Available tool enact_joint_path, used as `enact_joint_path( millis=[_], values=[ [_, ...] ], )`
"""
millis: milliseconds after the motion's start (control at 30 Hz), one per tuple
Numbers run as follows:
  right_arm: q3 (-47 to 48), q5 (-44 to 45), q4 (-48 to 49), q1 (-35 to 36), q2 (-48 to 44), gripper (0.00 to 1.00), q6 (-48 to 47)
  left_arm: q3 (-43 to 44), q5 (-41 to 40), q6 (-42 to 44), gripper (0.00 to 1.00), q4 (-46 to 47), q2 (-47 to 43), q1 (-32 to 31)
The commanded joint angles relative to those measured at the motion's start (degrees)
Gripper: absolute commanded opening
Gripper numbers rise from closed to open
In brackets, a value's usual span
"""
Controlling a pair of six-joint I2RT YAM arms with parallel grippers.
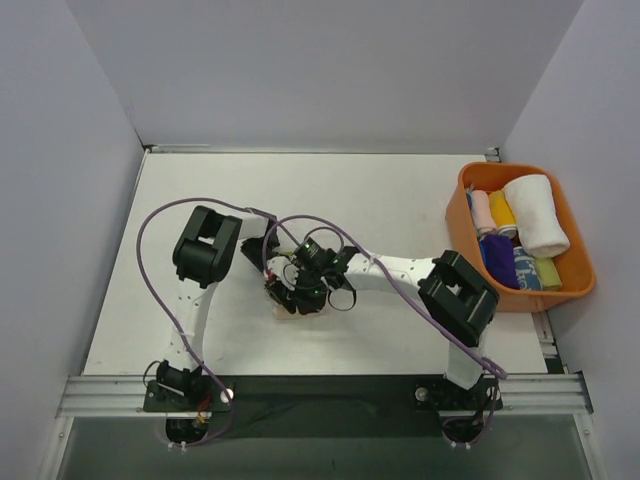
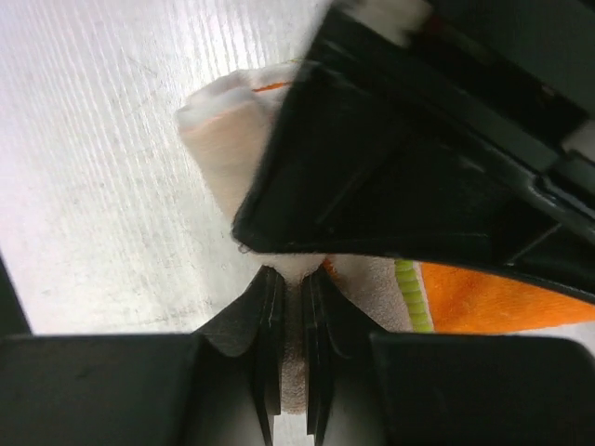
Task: Roll the towels
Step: Roll the towel
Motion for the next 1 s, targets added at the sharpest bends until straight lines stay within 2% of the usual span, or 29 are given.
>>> enact_joint_path(
  millis=[0, 100, 233, 433, 533, 600, 633, 700, 733, 800, 833, 900, 933, 967],
  values=[
    [1.93, -10.36, -7.58, -3.89, 4.15, 0.0, 2.51, -3.74, -5.9, 3.12, 0.35, 12.38, -2.78, 2.93],
    [3.43, -14.16, -11.36, -4.6, 5.38, 0.0, 2.16, -6.91, -4.75, 2.07, 0.43, 15.99, -7.34, 6.01],
    [5.36, -20.39, -14.62, -5.48, 7.57, 0.0, 3.21, -8.58, -3.0, 1.98, 0.48, 17.5, -14.36, 12.42],
    [9.31, -26.81, -18.39, -8.37, 12.58, 0.0, 5.23, -9.99, 0.52, 3.64, 0.51, 17.5, -24.29, 27.27],
    [11.94, -31.38, -20.86, -10.13, 16.18, 0.0, 5.85, -14.19, 3.51, 4.18, 0.52, 20.29, -31.84, 35.61],
    [13.36, -34.29, -22.26, -11.01, 18.72, 0.0, 6.11, -19.97, 3.08, 1.9, 0.54, 26.18, -37.21, 39.22],
    [14.76, -34.99, -22.7, -11.54, 19.52, 0.0, 6.37, -21.93, 2.12, 1.8, 0.54, 27.94, -43.24, 39.33],
    [16.52, -35.79, -24.2, -12.07, 22.06, 0.0, 6.73, -28.05, -1.65, 3.21, 0.58, 32.6, -49.69, 38.72],
    [18.18, -36.14, -25.59, -12.5, 22.95, 0.0, 7.08, -30.01, -3.07, 3.3, 0.6, 34.44, -55.9, 36.97],
    [19.42, -37.63, -26.57, -12.77, 25.4, 0.0, 7.69, -34.14, -6.32, 3.29, 0.62, 39.81, -62.17, 32.93],
    [20.04, -37.98, -26.92, -12.95, 26.03, 0.0, 7.87, -37.99, -10.86, 3.3, 0.63, 41.82, -68.03, 26.91],
    [21.18, -38.6, -27.98, -13.12, 27.78, 0.0, 7.78, -41.79, -15.1, 3.04, 0.66, 48.15, -73.77, 20.03],
    [21.71, -38.52, -28.42, -13.3, 28.31, 0.0, 7.87, -45.38, -19.99, 2.42, 0.71, 50.87, -78.15, 16.08],
    [22.06, -38.43, -29.46, -13.39, 28.84, 0.0, 7.78, -46.54, -22.83, 2.59, 0.72, 54.03, -79.85, 8.99]
  ],
)
